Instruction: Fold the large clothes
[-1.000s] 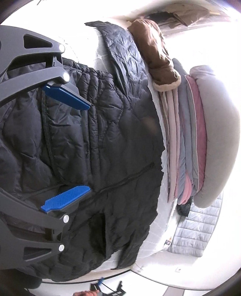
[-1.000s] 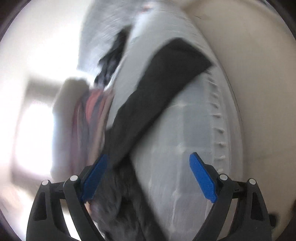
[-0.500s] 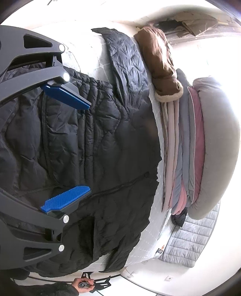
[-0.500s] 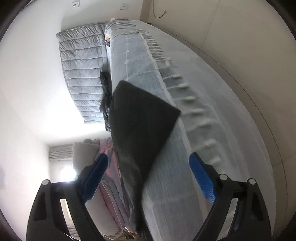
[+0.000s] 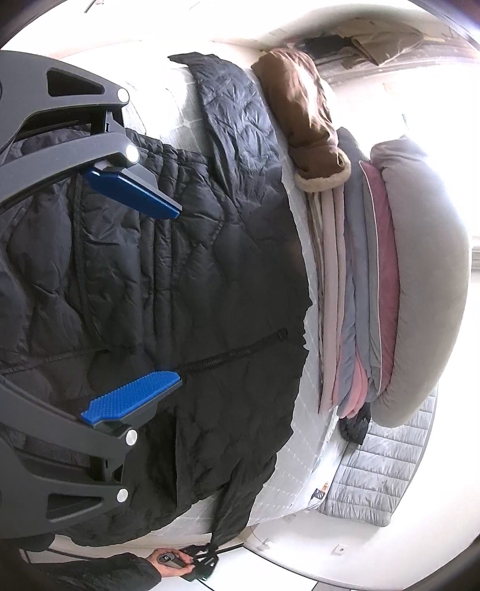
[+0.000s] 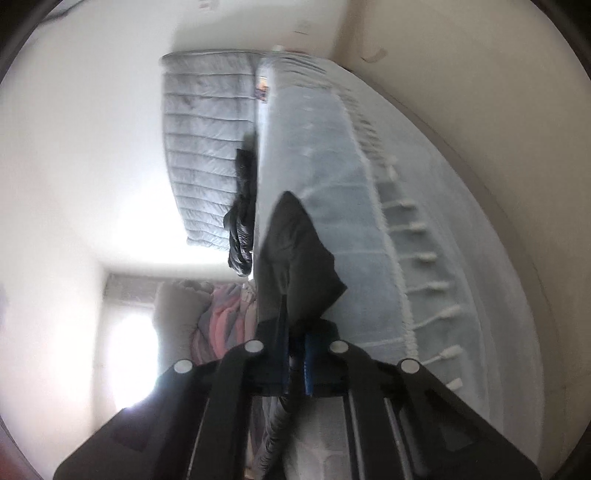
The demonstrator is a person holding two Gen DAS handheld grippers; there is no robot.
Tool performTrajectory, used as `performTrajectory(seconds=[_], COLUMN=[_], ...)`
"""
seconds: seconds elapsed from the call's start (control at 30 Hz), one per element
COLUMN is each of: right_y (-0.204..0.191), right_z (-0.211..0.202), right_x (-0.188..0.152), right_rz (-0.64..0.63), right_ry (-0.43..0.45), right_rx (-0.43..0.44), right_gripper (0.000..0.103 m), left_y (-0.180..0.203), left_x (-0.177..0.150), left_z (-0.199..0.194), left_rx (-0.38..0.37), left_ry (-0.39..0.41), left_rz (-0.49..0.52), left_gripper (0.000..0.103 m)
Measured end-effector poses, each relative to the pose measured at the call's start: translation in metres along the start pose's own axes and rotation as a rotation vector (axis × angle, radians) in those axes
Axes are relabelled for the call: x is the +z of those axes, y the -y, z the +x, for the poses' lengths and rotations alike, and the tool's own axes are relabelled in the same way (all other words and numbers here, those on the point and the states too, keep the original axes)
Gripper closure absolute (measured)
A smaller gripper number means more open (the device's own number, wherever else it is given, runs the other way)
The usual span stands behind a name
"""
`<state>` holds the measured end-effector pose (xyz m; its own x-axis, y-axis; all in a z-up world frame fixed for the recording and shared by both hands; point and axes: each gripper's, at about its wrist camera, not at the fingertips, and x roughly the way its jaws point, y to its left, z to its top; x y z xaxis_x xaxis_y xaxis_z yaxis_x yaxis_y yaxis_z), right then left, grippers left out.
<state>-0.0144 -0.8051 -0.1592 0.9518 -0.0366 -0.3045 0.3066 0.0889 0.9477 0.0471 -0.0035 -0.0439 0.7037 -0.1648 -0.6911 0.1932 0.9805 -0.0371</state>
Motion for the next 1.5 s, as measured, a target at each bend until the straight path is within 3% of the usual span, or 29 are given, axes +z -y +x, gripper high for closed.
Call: performTrajectory(seconds=[0.23,0.47,0.67,0.83,1.03,1.23,1.33,1.5], right_y=[-0.091,-0.185,-0.26,-0.313,-0.346,-0.344,-0.332,-0.304], right_z=[-0.002,0.024,0.065,0.108,0.158,0.197,0.216,0.23], right_x=[-0.013,-0.057,-0.118,-0.202,-0.32,-0.431,-0.473,-0.513], right_rz=[-0.222,-0.408,-0.535,-0.633,-0.711,-0.726,-0.714,-0.71], right_ry=[0.039,-0.004,-0.088,-0.204,-0.363,-0.51,-0.567,-0.628], right_rx=[0.01,0.068,0.151,0.222,0.275,0.289,0.277,0.232], right_gripper=[0.097,0.097,0.097,0.097,0.097,0.097,0.097,0.097], left_y=[-0.019,-0.058,-0.093,-0.113,-0.128,-0.141,-0.144,-0.148], left_x=[-0.004,-0.012,-0.021,-0.028,-0.031,-0.033,-0.033,-0.034], left_z=[-0.004,-0.008,-0.005,-0.003,-0.006,-0.009,-0.012,-0.014], left_rx=[0.007,0.038,0.058,0.053,0.016,-0.031,-0.044,-0.065], left_ry=[0.0,0.007,0.017,0.034,0.06,0.067,0.071,0.077], left_rz=[-0.04,-0.095,-0.158,-0.193,-0.239,-0.289,-0.304,-0.318], left_gripper=[0.022,0.022,0.022,0.022,0.022,0.022,0.022,0.022])
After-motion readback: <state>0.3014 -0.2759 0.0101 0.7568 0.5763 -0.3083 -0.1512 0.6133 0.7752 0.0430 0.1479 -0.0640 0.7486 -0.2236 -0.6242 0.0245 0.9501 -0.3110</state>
